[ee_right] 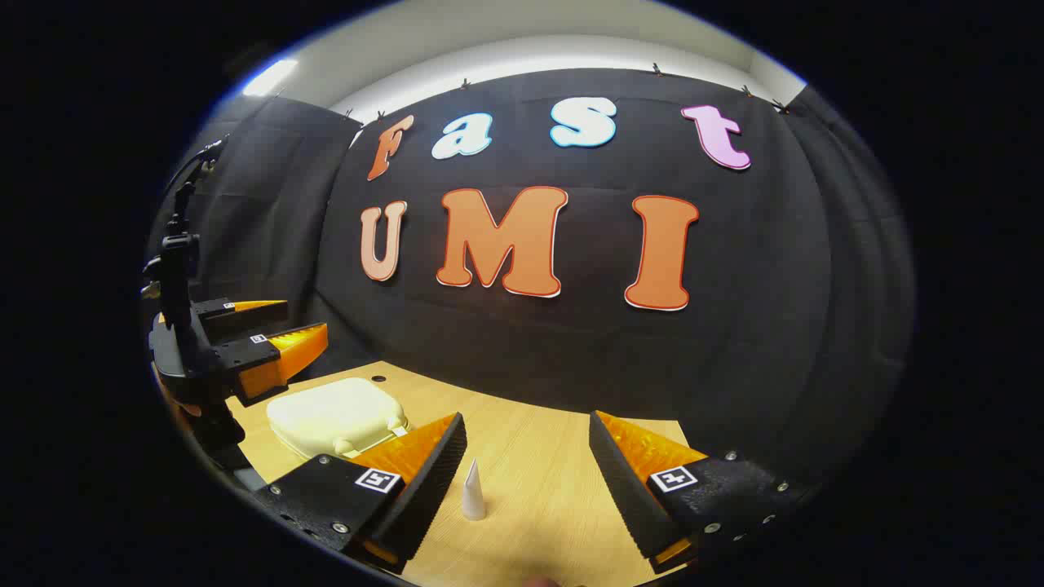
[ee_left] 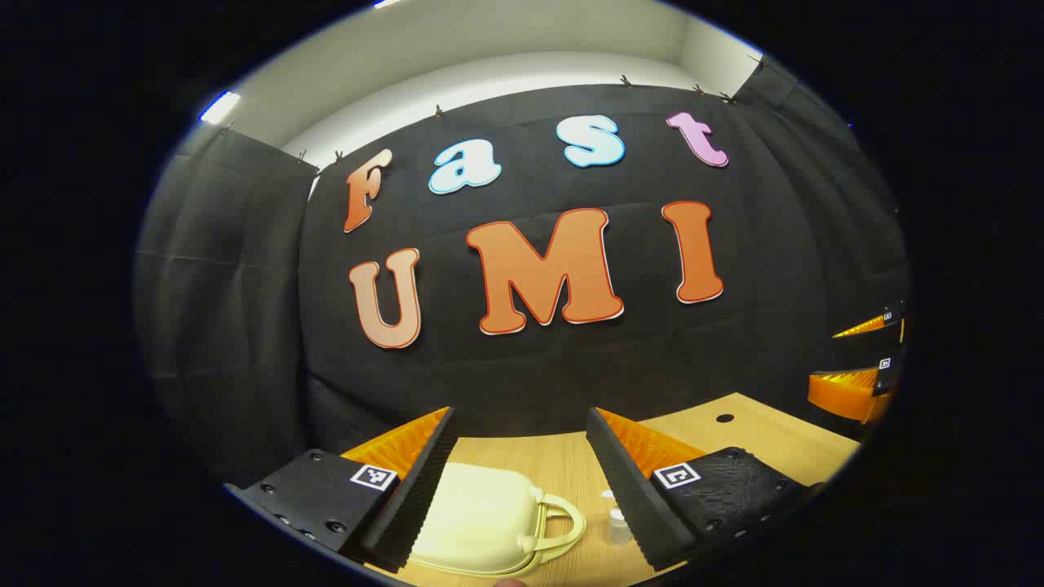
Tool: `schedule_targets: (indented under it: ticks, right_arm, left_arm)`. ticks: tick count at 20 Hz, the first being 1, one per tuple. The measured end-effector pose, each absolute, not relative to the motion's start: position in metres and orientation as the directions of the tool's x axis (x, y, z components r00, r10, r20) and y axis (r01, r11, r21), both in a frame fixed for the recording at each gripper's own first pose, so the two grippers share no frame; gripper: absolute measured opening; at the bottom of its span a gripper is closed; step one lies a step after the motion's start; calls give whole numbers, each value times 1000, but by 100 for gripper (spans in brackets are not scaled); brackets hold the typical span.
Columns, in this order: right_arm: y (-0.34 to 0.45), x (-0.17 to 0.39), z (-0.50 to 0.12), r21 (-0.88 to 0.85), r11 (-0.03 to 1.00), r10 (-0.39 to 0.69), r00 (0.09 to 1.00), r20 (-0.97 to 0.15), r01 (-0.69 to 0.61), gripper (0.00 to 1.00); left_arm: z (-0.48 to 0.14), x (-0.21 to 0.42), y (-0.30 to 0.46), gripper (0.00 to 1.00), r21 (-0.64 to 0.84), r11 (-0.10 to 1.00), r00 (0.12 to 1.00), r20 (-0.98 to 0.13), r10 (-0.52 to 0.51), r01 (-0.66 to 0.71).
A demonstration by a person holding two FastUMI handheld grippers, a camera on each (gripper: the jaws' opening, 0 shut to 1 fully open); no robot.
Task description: First open the suitcase, pack the skin care products into it, and then close the suitcase.
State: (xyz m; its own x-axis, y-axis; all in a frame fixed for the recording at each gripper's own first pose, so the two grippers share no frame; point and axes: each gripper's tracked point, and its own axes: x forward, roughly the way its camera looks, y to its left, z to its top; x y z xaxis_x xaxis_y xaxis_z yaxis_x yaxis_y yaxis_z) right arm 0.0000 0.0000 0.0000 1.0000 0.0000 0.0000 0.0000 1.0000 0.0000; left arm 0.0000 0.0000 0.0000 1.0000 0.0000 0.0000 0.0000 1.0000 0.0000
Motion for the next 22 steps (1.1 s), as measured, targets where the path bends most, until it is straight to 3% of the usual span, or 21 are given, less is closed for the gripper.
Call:
schedule_targets:
  ticks: [13,22]
  right_arm:
    - [35,10,6,5,999,-36,999,-9,36,95]
    - [16,11,-4,-7,990,-139,990,-35,139,95]
  left_arm:
    - [2,14,-7,98,-9,994,994,17,-107,107]
    - [-66,30,-15,98,208,959,980,-91,-178,193]
